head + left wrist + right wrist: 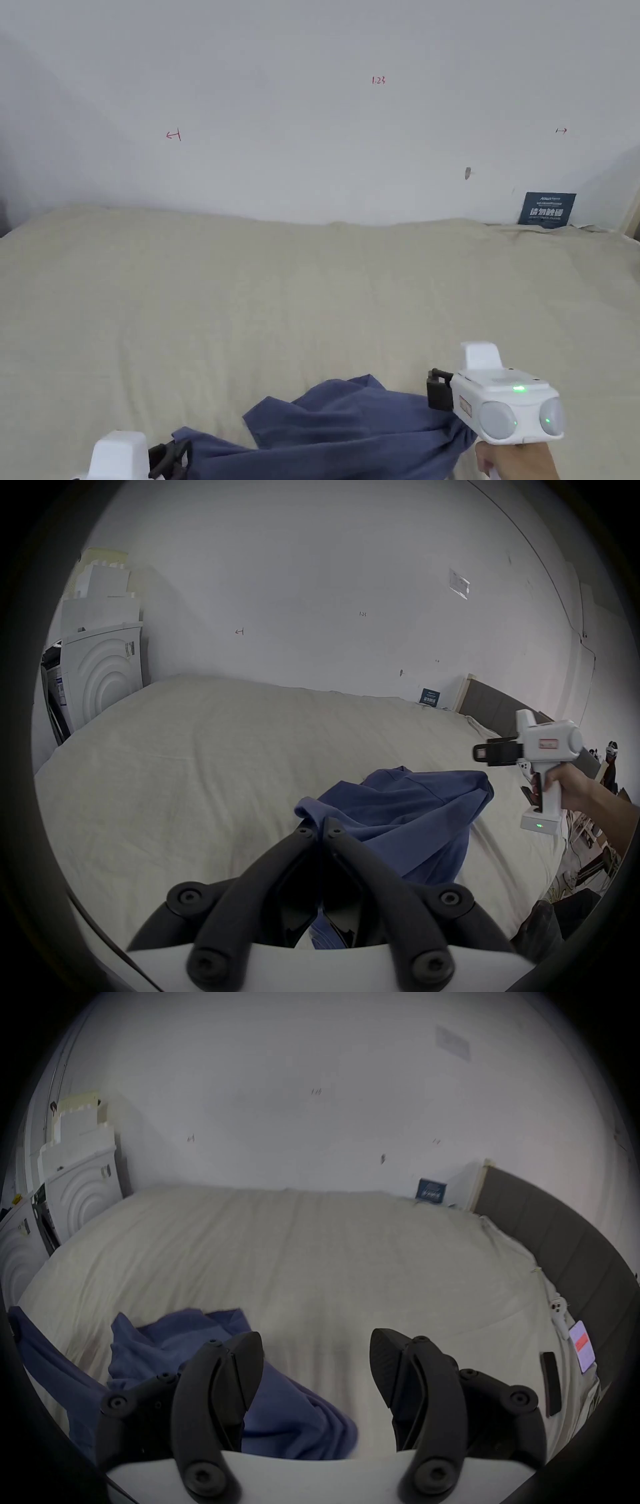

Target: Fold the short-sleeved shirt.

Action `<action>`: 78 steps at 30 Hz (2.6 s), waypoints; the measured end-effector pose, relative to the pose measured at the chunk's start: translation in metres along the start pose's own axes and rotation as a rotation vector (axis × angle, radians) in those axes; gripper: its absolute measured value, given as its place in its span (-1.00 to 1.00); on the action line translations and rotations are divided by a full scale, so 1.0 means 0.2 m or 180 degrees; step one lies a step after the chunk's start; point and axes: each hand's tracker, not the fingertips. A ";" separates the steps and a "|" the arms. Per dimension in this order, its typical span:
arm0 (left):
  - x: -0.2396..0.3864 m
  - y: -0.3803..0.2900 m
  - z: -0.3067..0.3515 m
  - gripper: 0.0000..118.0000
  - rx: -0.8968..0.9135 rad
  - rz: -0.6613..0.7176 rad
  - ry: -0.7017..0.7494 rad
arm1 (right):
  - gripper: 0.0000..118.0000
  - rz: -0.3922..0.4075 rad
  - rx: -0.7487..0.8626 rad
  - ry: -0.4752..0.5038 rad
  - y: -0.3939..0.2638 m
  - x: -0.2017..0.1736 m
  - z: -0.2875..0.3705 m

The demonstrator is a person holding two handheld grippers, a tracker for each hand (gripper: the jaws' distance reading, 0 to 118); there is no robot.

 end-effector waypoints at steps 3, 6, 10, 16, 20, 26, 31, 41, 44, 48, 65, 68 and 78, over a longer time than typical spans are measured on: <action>-0.02 -0.02 -0.02 -1.00 -0.0034 0.0019 0.0003 | 0.24 0.0077 -0.0359 0.0038 -0.07 -0.02 -0.15; -0.05 -0.05 -0.03 -1.00 -0.0053 0.0053 0.0015 | 0.21 0.0226 -0.0700 0.0100 -0.19 -0.04 -0.22; -0.06 -0.09 -0.05 -1.00 -0.0094 0.0037 0.0036 | -0.76 0.0186 -0.0791 0.0294 -0.35 -0.05 -0.21; -0.10 -0.12 -0.10 -1.00 -0.0124 0.0074 0.0076 | -0.85 0.0086 -0.0425 0.0336 -0.40 -0.04 -0.08; -0.10 -0.07 -0.09 -1.00 -0.0062 0.0087 0.0103 | -0.86 -0.0048 -0.0092 0.0307 -0.35 -0.02 0.04; -0.12 0.08 -0.08 -1.00 0.0105 0.0033 0.0158 | -0.86 -0.0127 0.0358 0.0271 -0.24 -0.02 0.27; -0.18 0.28 -0.06 -1.00 0.0321 0.0028 0.0233 | -0.86 -0.0110 0.0702 0.0173 -0.13 -0.04 0.45; -0.14 0.76 0.05 -1.00 0.0738 -0.0145 0.0310 | -0.87 -0.0194 0.1240 0.0076 0.21 -0.13 0.72; -0.11 0.86 0.09 -1.00 0.0823 -0.0182 0.0331 | -0.87 -0.0201 0.1384 0.0026 0.31 -0.14 0.77; -0.09 0.94 0.08 -1.00 0.0868 -0.0232 0.0365 | -0.87 -0.0252 0.1457 -0.0042 0.45 -0.13 0.77; -0.09 1.40 -0.32 -1.00 0.0787 -0.0380 0.0553 | -0.87 -0.0182 0.1458 -0.0357 1.13 -0.07 0.27; -0.12 1.51 -0.45 -1.00 0.0798 -0.0349 0.0574 | -0.87 -0.0181 0.1469 -0.0407 1.23 -0.06 0.19; -0.16 1.59 -0.71 -1.00 0.0792 -0.0312 0.0602 | -0.87 -0.0111 0.1564 -0.0456 1.36 -0.03 0.02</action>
